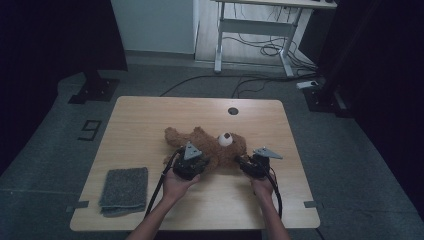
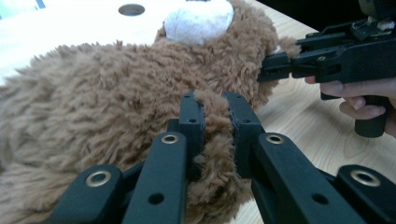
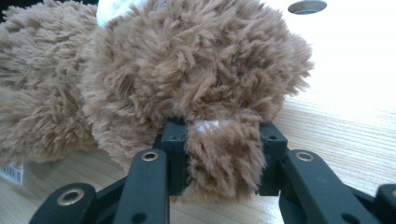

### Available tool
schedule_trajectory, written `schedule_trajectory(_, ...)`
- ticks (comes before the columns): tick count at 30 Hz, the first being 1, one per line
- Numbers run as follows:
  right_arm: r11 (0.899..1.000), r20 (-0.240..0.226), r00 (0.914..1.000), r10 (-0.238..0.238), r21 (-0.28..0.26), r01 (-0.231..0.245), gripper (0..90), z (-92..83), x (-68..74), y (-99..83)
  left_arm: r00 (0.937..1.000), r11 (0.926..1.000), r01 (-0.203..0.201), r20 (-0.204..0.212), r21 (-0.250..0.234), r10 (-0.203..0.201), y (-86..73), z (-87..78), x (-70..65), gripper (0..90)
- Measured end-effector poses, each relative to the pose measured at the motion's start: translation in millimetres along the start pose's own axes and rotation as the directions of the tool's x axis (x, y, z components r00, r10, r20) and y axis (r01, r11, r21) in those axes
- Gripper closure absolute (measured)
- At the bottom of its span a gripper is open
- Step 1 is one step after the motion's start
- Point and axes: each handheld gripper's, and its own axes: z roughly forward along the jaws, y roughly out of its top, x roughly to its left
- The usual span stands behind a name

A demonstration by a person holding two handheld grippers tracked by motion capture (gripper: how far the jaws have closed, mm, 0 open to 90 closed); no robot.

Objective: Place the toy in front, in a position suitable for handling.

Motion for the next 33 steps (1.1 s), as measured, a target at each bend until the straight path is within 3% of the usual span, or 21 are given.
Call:
schedule_trajectory(10, 1.0, 0.008, 0.9998, -0.021, 0.005, 0.021, 63.4, -0.3, 1.4, -7.4, 0.9987, 0.9976, 0.046, 0.017, 0.052, -0.047, -19.2, 9.2, 8.2, 73.5)
schedule_trajectory(16, 1.0, -0.01, 0.9998, -0.014, 0.005, 0.014, 62.6, -1.3, 0.9, -12.1, 0.9976, 0.9962, 0.063, 0.026, 0.059, -0.065, -21.3, 14.2, 16.4, 72.6)
schedule_trajectory(19, 1.0, -0.025, 0.9996, -0.017, 0.008, 0.017, 61.6, -2.1, 1.8, -14.3, 0.9964, 0.995, 0.079, 0.027, 0.062, -0.08, -23.6, 11.8, 17.5, 67.1)
schedule_trajectory(24, 1.0, -0.027, 0.9993, -0.025, 0.004, 0.025, 59.5, -4.4, 2.8, -17.1, 0.9924, 0.9931, 0.103, 0.061, 0.056, -0.107, -31.8, -3.5, 11.9, 40.7)
schedule_trajectory(26, 1.0, -0.036, 0.9989, -0.029, 0.012, 0.029, 58.2, -7.0, 1.0, -17.0, 0.9896, 0.9927, 0.12, 0.078, 0.011, -0.121, -40.4, -19.8, 11.1, 37.1)
schedule_trajectory(28, 1.0, -0.045, 0.9989, -0.014, 0.012, 0.015, 57.6, -8.6, -0.6, -19.0, 0.9878, 0.9923, 0.123, 0.095, 0.012, -0.124, -48.8, -32.6, 12.6, 32.1)
schedule_trajectory(31, 1.0, -0.053, 0.9986, -0.004, 0.011, 0.004, 57.0, -10.2, -2.0, -22.7, 0.9879, 0.9915, 0.13, 0.085, -0.002, -0.129, -61.2, -47.4, 15.9, 29.7)
schedule_trajectory(33, 1.0, -0.053, 0.9986, -0.007, 0.013, 0.007, 56.7, -11.1, -2.0, -23.7, 0.9907, 0.9919, 0.127, 0.051, -0.012, -0.126, -71.3, -57.3, 19.5, 29.4)
